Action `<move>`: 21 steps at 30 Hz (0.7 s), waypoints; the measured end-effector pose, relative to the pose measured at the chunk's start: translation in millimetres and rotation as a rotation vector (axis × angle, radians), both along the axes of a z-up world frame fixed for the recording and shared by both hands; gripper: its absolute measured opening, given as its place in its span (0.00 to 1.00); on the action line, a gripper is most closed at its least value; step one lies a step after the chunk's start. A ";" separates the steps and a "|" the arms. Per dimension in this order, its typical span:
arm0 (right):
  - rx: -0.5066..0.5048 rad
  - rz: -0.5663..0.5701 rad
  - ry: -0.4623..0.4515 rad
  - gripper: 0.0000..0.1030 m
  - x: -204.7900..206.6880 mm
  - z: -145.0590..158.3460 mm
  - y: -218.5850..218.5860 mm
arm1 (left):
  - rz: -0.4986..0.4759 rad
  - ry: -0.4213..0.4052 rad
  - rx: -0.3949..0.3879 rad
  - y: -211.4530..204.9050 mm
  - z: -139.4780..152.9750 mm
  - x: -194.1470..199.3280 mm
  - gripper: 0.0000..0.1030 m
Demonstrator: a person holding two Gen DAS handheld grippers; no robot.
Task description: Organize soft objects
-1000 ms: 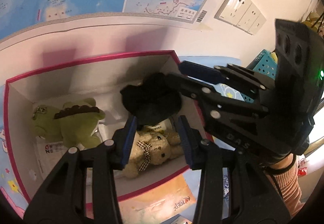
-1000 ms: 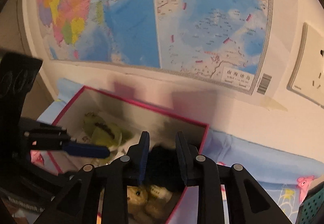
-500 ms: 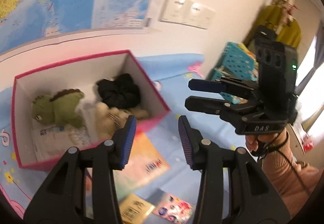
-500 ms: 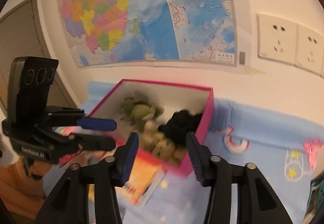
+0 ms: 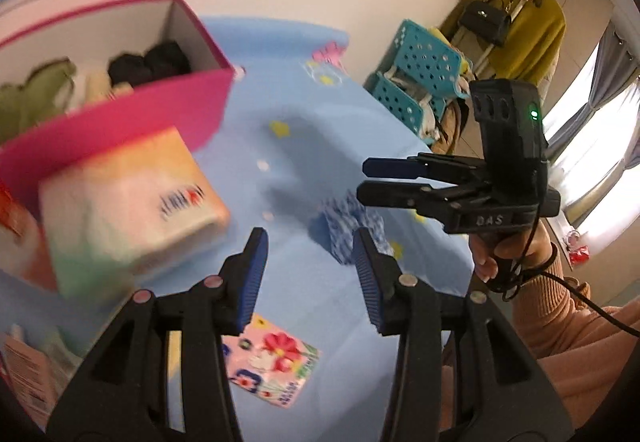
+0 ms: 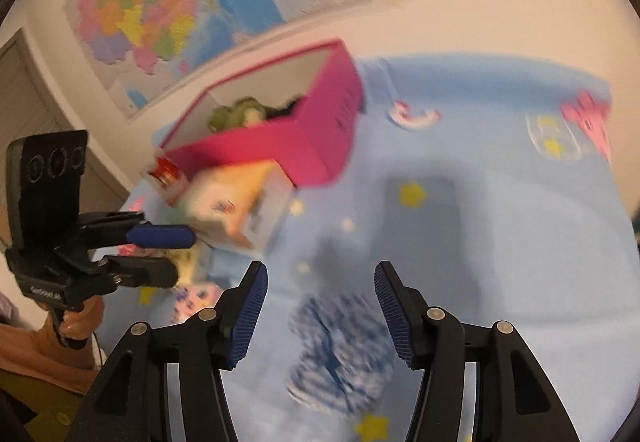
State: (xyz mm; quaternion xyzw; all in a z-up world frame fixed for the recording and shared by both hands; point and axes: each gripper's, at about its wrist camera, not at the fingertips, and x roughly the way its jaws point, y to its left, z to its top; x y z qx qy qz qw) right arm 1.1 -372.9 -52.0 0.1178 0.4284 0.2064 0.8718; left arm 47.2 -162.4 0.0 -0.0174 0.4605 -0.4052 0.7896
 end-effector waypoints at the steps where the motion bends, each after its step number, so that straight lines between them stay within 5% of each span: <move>1: 0.007 -0.011 0.010 0.55 -2.7 -4.9 -3.0 | -0.005 0.010 0.002 -2.3 -4.3 -2.5 0.44; 13: 0.007 -0.019 0.074 0.61 -11.4 -35.0 -5.4 | -0.055 0.062 0.022 -19.5 -29.7 -17.9 0.44; 16: 0.014 -0.010 0.067 0.43 -13.6 -35.8 -2.1 | -0.061 0.072 0.021 -22.5 -32.7 -20.1 0.44; 18: 0.012 -0.006 0.071 0.20 -13.1 -37.0 -0.4 | -0.062 0.079 0.021 -24.3 -34.6 -19.3 0.44; 21: 0.021 0.005 0.057 0.14 -14.8 -35.4 2.0 | -0.072 0.089 0.024 -28.4 -38.3 -18.4 0.44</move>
